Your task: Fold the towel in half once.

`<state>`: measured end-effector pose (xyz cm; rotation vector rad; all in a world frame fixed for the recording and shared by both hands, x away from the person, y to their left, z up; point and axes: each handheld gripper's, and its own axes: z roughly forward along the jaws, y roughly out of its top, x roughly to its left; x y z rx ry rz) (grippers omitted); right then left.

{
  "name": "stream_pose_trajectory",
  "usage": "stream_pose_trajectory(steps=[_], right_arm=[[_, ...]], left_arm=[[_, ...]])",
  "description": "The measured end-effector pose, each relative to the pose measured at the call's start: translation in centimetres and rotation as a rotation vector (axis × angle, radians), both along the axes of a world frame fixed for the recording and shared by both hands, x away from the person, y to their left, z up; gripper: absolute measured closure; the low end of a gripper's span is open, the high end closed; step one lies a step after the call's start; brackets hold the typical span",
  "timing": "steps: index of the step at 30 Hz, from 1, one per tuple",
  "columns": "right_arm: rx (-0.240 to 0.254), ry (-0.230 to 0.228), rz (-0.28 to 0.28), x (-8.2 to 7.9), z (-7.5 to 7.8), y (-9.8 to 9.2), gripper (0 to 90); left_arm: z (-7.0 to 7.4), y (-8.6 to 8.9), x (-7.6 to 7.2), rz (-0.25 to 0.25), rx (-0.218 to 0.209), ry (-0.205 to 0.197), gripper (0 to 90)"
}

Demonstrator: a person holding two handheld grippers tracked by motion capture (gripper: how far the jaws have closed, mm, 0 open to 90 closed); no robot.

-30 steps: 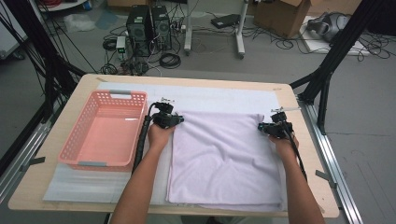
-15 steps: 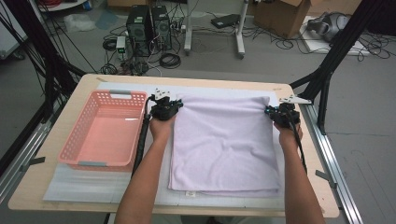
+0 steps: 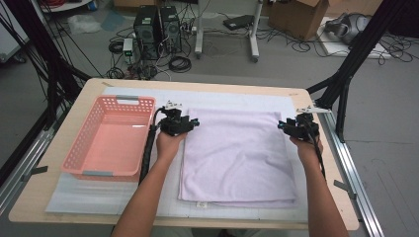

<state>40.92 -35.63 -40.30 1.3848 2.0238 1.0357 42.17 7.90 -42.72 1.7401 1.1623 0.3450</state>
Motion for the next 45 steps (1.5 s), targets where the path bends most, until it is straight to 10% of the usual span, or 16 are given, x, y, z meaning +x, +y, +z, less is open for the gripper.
stream_pose_trajectory(steps=[6, 15, 35, 45], right_arm=[[-0.008, 0.056, 0.032, -2.2, 0.4, 0.1, 56.0], [0.007, 0.030, 0.095, -7.8, -0.3, 0.4, 59.9], [-0.004, 0.000, 0.129, -20.4, -3.3, -0.5, 64.5], [0.006, -0.010, 0.139, -22.1, -3.4, -0.4, 63.7]], left_arm=[[-0.6, 0.0, -3.0, -0.064, -0.021, 0.015, 55.3], [-0.9, 0.2, -8.0, -0.142, 0.000, -0.036, 60.9], [-2.1, 3.1, -18.4, -0.192, -0.034, 0.001, 63.4], [-2.7, 1.6, -20.1, -0.166, 0.102, -0.012, 66.4]])
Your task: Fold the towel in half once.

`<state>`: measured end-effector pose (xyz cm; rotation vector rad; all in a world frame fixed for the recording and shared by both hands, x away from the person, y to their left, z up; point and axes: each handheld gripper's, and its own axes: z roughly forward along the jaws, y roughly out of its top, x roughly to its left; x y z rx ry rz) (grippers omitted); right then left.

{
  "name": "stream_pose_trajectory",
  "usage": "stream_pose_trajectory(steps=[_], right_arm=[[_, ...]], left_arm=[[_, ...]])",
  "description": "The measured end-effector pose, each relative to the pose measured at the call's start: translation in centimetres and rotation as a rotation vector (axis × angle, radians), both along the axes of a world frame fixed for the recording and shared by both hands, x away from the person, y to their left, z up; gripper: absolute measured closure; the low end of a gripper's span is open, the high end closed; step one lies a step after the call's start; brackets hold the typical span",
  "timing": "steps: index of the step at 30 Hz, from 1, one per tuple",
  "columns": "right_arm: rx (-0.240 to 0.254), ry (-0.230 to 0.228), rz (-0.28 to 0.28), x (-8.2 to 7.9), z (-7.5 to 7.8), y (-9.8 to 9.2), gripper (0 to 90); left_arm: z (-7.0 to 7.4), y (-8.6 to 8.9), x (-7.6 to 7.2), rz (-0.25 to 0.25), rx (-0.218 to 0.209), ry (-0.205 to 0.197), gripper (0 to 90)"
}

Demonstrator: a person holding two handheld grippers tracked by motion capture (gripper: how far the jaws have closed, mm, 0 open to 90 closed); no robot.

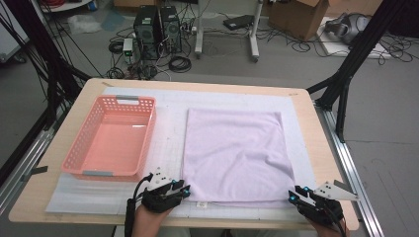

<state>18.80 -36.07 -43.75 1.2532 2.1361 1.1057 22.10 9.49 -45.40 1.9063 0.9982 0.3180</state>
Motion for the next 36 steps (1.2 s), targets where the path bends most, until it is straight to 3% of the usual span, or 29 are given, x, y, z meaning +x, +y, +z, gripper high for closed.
stream_pose_trajectory(steps=[3, 5, 13, 17, 19, 24, 29, 32, 34, 36], right_arm=[[0.009, -0.004, -0.002, -0.1, 0.1, 0.0, 63.3], [0.014, -0.004, -0.004, -0.1, 0.1, 0.0, 62.6], [0.021, 0.003, -0.006, 0.2, -0.1, 0.0, 61.5], [0.022, 0.004, -0.008, 0.1, 0.0, 0.1, 61.3], [0.017, 0.003, -0.009, 0.1, 0.0, 0.1, 61.1], [0.005, 0.010, -0.007, -0.1, 0.0, 0.0, 61.6], [0.009, 0.055, 0.042, -0.1, -0.6, 0.3, 63.3], [-0.030, 0.062, 0.048, 0.1, -1.1, 0.7, 68.3], [-0.036, 0.069, 0.043, 0.1, -1.0, 0.7, 82.2], [-0.055, 0.064, 0.045, 0.0, -1.0, 0.6, 84.8]], left_arm=[[0.0, -0.4, 0.0, 0.015, 0.044, -0.016, 74.9], [0.0, -0.3, 0.0, 0.015, 0.043, -0.023, 83.2], [0.8, 1.2, -0.3, 0.034, -0.070, -0.035, 86.6], [1.0, 2.2, -0.6, 0.075, -0.059, -0.023, 87.1], [0.8, 2.2, -0.6, 0.065, -0.054, -0.001, 87.0], [0.6, 1.9, -0.6, 0.045, -0.051, 0.010, 85.7], [0.2, 1.6, -0.5, 0.018, -0.082, 0.042, 70.8], [-0.1, 0.8, -0.6, 0.002, -0.052, 0.047, 68.7], [-0.3, 0.1, -0.8, 0.000, -0.001, 0.021, 75.6], [-0.2, -0.1, -0.9, 0.003, 0.011, 0.015, 84.5]])
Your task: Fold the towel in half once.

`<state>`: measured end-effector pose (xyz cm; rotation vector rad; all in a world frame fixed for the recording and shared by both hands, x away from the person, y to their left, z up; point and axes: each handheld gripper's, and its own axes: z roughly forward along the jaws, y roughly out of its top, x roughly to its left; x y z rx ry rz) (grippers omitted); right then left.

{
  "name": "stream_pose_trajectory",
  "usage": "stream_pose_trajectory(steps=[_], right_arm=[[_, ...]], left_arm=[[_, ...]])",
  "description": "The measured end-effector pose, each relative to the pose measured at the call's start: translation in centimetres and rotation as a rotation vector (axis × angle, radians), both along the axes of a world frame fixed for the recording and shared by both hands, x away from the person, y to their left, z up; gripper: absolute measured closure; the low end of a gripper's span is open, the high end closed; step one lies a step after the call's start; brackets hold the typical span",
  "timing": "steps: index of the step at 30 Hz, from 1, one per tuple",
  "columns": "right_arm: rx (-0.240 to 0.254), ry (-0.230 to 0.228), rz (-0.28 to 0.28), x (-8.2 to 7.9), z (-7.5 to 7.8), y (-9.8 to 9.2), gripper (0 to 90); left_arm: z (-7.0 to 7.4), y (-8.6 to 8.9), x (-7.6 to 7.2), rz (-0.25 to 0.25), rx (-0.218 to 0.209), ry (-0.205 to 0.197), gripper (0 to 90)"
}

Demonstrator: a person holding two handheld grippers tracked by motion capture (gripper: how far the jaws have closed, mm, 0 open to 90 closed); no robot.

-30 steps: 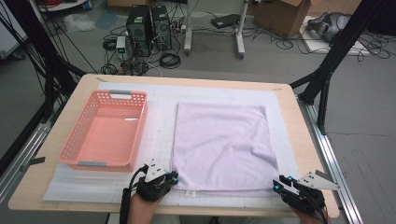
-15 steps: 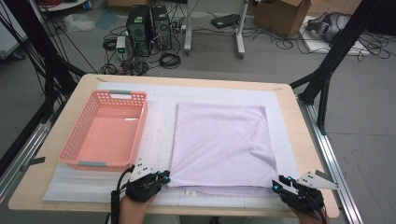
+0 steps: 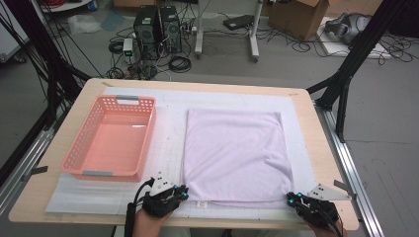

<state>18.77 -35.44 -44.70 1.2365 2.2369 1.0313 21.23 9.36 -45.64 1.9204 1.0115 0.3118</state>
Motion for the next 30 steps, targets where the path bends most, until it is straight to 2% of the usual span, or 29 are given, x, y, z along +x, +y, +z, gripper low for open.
stream_pose_trajectory(steps=[2, 6, 8, 10, 11, 13, 14, 16, 18, 20, 21, 22, 23, 24, 26, 28, 30], right_arm=[[-0.008, -0.004, 0.007, -0.2, 0.2, 0.1, 85.4], [-0.002, 0.006, 0.035, -1.1, 1.3, 0.0, 85.6], [0.021, 0.052, 0.052, -1.5, 1.8, 0.0, 85.5], [0.009, 0.103, 0.071, -1.7, 1.5, 0.3, 83.8], [0.001, 0.110, 0.070, -1.6, 1.1, 0.3, 78.8], [0.047, 0.114, 0.057, -1.5, 1.0, -0.1, 72.1], [0.065, 0.099, 0.032, -1.5, 1.2, -0.3, 68.2], [0.100, 0.048, -0.018, -1.5, 1.6, -1.0, 64.4], [0.108, 0.022, -0.089, -1.3, 1.6, -1.5, 63.9], [0.112, 0.026, -0.147, -0.5, 1.0, -1.8, 64.1], [0.133, 0.037, -0.148, -0.2, 0.8, -1.8, 64.0], [0.185, 0.051, -0.133, 0.0, 0.8, -1.8, 63.9], [0.220, 0.043, -0.129, 0.1, 1.1, -1.8, 63.9], [0.213, 0.017, -0.130, -0.1, 1.5, -1.6, 64.5], [0.173, 0.005, -0.139, 0.0, 1.8, -1.4, 64.5], [0.104, 0.017, -0.145, 0.6, 1.2, -0.8, 64.8], [0.065, 0.017, -0.143, 1.3, 0.3, -0.2, 67.4]], left_arm=[[0.2, 0.2, -0.1, 0.008, -0.002, 0.003, 85.7], [0.7, 1.3, -0.4, 0.018, -0.034, 0.009, 85.9], [0.7, 1.6, -0.5, 0.021, -0.031, 0.017, 85.9], [0.4, 1.7, -0.6, 0.018, -0.035, 0.041, 85.5], [0.4, 1.7, -0.6, 0.016, -0.037, 0.048, 83.4], [0.5, 1.8, -0.6, 0.040, -0.048, 0.049, 73.0], [0.6, 1.9, -0.6, 0.053, -0.064, 0.046, 65.9], [0.9, 2.1, -0.6, 0.066, -0.088, 0.032, 60.9], [0.7, 2.1, -0.4, 0.074, -0.096, 0.037, 59.2], [0.5, 2.1, 0.0, 0.081, -0.093, 0.052, 58.9], [0.5, 2.1, 0.1, 0.079, -0.095, 0.056, 59.0], [0.5, 2.1, 0.2, 0.081, -0.102, 0.056, 59.5], [0.6, 2.1, 0.2, 0.082, -0.110, 0.051, 59.7], [0.7, 2.2, 0.2, 0.080, -0.116, 0.046, 59.6], [0.6, 2.2, 0.3, 0.077, -0.114, 0.046, 59.7], [0.3, 2.0, 0.5, 0.078, -0.103, 0.059, 59.7], [0.1, 1.7, 0.6, 0.069, -0.092, 0.066, 61.1]])
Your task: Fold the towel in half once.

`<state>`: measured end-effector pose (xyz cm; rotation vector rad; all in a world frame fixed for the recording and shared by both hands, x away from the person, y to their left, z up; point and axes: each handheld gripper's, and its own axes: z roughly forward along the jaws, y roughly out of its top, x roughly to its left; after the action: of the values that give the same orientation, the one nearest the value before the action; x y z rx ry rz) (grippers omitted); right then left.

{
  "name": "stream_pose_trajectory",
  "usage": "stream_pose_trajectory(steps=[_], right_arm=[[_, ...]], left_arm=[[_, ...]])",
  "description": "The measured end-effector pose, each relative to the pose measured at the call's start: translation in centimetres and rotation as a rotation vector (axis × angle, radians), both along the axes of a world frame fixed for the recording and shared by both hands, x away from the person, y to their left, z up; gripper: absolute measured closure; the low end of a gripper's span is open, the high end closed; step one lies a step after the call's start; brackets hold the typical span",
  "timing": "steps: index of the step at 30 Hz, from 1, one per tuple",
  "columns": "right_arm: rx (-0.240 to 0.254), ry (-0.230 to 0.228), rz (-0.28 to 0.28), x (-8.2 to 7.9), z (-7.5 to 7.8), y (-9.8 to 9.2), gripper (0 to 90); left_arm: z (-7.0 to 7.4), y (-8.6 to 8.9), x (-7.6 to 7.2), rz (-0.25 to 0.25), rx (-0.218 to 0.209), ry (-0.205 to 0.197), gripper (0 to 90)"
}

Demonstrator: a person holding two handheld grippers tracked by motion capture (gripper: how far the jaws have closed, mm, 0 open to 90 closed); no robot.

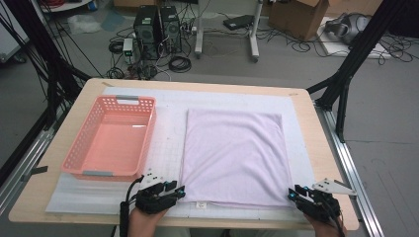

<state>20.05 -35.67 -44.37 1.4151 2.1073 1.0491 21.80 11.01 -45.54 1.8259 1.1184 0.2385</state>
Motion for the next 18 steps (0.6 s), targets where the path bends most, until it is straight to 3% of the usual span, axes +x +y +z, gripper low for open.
stream_pose_trajectory(steps=[3, 4, 6, 10, 11, 13, 14, 15, 16, 18], right_arm=[[-0.047, -0.024, 0.033, 0.6, -0.6, 0.6, 84.2], [-0.077, -0.026, 0.030, 0.5, -0.4, 0.7, 86.3], [-0.181, -0.031, -0.016, 0.2, 0.1, 0.7, 87.1], [-0.155, -0.017, -0.047, -0.6, 0.3, -0.5, 86.0], [-0.147, -0.008, -0.048, -0.8, 0.4, -0.5, 82.5], [-0.121, -0.011, -0.055, -1.2, 0.7, -0.5, 61.6], [-0.078, -0.025, -0.062, -1.6, 1.1, -0.6, 60.4], [-0.048, -0.039, -0.044, -1.9, 1.4, -0.8, 60.2], [-0.039, -0.061, -0.016, -2.4, 1.7, -0.6, 60.2], [-0.048, -0.062, 0.062, -2.9, 1.4, -0.1, 63.4]], left_arm=[[-0.2, -0.6, -0.3, -0.015, 0.072, -0.043, 72.5], [-0.2, -0.6, -0.3, -0.028, 0.072, -0.038, 82.5], [0.1, -0.6, -0.4, -0.030, 0.102, -0.044, 85.9], [0.3, -0.1, -1.0, -0.047, 0.076, -0.023, 86.2], [0.3, 0.0, -1.1, -0.056, 0.068, -0.010, 86.0], [0.5, 0.3, -1.4, -0.059, 0.050, -0.012, 82.6], [0.6, 0.4, -1.4, -0.046, 0.041, -0.021, 76.4], [0.8, 0.6, -1.4, -0.028, 0.028, -0.021, 65.8], [0.9, 0.6, -1.4, -0.022, 0.020, -0.029, 62.7], [0.9, 0.6, -1.3, -0.020, 0.018, -0.037, 57.2]])
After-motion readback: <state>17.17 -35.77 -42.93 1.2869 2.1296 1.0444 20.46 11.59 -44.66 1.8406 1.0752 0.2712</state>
